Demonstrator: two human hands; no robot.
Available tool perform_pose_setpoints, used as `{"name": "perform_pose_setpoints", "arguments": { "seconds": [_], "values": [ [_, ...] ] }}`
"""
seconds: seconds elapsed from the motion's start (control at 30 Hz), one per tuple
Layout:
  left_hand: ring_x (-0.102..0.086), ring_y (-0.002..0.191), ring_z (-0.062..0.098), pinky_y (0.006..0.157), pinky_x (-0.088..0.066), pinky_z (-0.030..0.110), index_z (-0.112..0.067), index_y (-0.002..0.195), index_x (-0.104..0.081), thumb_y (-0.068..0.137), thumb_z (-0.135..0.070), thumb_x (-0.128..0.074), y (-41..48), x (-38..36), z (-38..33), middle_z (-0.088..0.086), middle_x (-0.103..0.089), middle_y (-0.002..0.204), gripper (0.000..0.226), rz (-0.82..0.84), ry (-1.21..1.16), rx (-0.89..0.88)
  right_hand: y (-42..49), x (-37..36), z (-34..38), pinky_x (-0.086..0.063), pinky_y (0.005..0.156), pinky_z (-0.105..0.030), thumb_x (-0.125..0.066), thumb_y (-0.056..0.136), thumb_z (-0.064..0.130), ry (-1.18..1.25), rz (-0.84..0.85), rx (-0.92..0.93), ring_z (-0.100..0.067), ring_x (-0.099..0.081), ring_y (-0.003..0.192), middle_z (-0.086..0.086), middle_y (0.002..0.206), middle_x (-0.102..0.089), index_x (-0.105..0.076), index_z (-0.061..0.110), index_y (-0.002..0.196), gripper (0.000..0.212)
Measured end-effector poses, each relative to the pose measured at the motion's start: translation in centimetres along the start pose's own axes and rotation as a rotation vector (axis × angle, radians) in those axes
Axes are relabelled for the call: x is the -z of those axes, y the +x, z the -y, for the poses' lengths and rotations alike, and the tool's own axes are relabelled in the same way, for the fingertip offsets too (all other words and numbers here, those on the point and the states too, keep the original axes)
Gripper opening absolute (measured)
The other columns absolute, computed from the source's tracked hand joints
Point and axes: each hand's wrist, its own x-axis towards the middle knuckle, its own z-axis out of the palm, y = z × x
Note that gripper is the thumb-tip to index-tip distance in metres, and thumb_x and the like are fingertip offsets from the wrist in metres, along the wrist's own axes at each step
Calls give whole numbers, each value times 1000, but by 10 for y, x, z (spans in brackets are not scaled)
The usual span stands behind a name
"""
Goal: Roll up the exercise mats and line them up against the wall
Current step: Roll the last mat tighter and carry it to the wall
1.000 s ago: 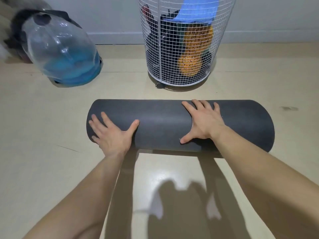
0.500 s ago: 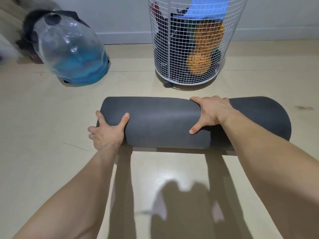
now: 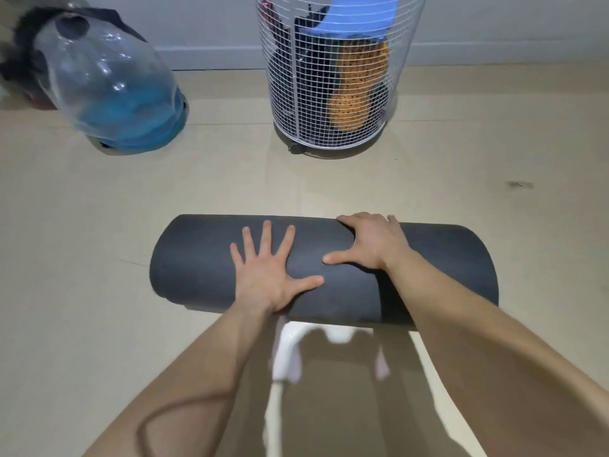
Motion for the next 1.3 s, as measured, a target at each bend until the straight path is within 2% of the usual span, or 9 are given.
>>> {"name": "perform_pose_setpoints", "arguments": {
  "seconds": [0.13, 0.33, 0.43, 0.53, 0.67, 0.87, 1.03, 1.17, 1.3],
  "values": [
    [16, 157, 38, 125, 7, 60, -52, 161, 6, 60, -108, -22, 35, 4, 3, -2, 12, 174, 118, -22, -13, 32, -37, -36, -37, -6, 119, -70, -13, 94, 80, -89, -264, -317, -34, -14, 156, -6, 169, -22, -21, 33, 162, 83],
    [11, 159, 34, 123, 5, 64, -50, 161, 3, 79, -97, -14, 41, -6, -9, -3, 7, 174, 96, -97, 11, 11, -68, -58, -80, -14, 119, -60, -32, 75, 96, 184, -392, -740, -40, -8, 154, -20, 169, -6, -8, 17, 164, 121],
    [12, 158, 35, 122, 3, 68, -52, 160, 3, 87, -86, -4, 25, -13, -45, -4, 7, 174, 81, -149, 0, -63, -63, -54, -89, -22, 118, -52, -49, 61, 100, 348, -479, -754, -37, -28, 146, -17, 164, -23, -19, 15, 161, 134],
    [19, 156, 38, 120, 8, 67, -55, 157, 13, 69, -105, -18, 19, -27, -71, -4, 17, 173, 105, -114, 72, -80, -67, -58, -106, -33, 113, -45, -64, 61, 92, 492, -562, -754, -32, -44, 135, -11, 154, -38, -25, 16, 159, 129],
    [14, 157, 38, 121, 4, 67, -54, 159, 5, 62, -108, -16, 33, -24, -74, -3, 10, 174, 113, -124, 77, -59, -79, -67, -131, -45, 102, -41, -59, 88, 71, 704, -553, -789, -29, -56, 129, -2, 146, -53, -39, 17, 152, 87],
    [5, 158, 35, 123, 1, 61, -53, 160, -8, 70, -105, -22, 39, -18, -73, 1, -3, 174, 105, -195, 37, -87, -91, -73, -145, -43, 62, -26, -63, 86, 67, 997, -586, -841, -21, -68, 91, 11, 91, -67, -61, 24, 99, 45],
    [-12, 157, 34, 127, -11, 51, -29, 163, -29, 85, -85, -13, 37, -13, -55, 10, -19, 171, 97, -309, -92, -133, -82, -60, -115, -53, 91, -42, -66, 53, 88, 933, -595, -862, -24, -62, 110, 6, 116, -62, -54, 22, 123, 97],
    [-11, 158, 34, 126, -11, 50, -35, 163, -25, 95, -81, -17, 38, -16, -46, 3, -19, 172, 82, -310, -16, -127, -82, -58, -103, -48, 79, -35, -75, 58, 82, 960, -519, -851, -26, -63, 102, 6, 107, -65, -56, 22, 117, 86],
    [-32, 151, 28, 122, -26, 45, -21, 151, -51, 105, -48, -51, 36, -15, -24, 4, -43, 162, 54, -464, -316, -117, -80, -64, -109, -55, 92, -43, -79, 66, 75, 998, -512, -813, -29, -65, 105, 5, 103, -61, -53, 19, 113, 77]
  ]
}}
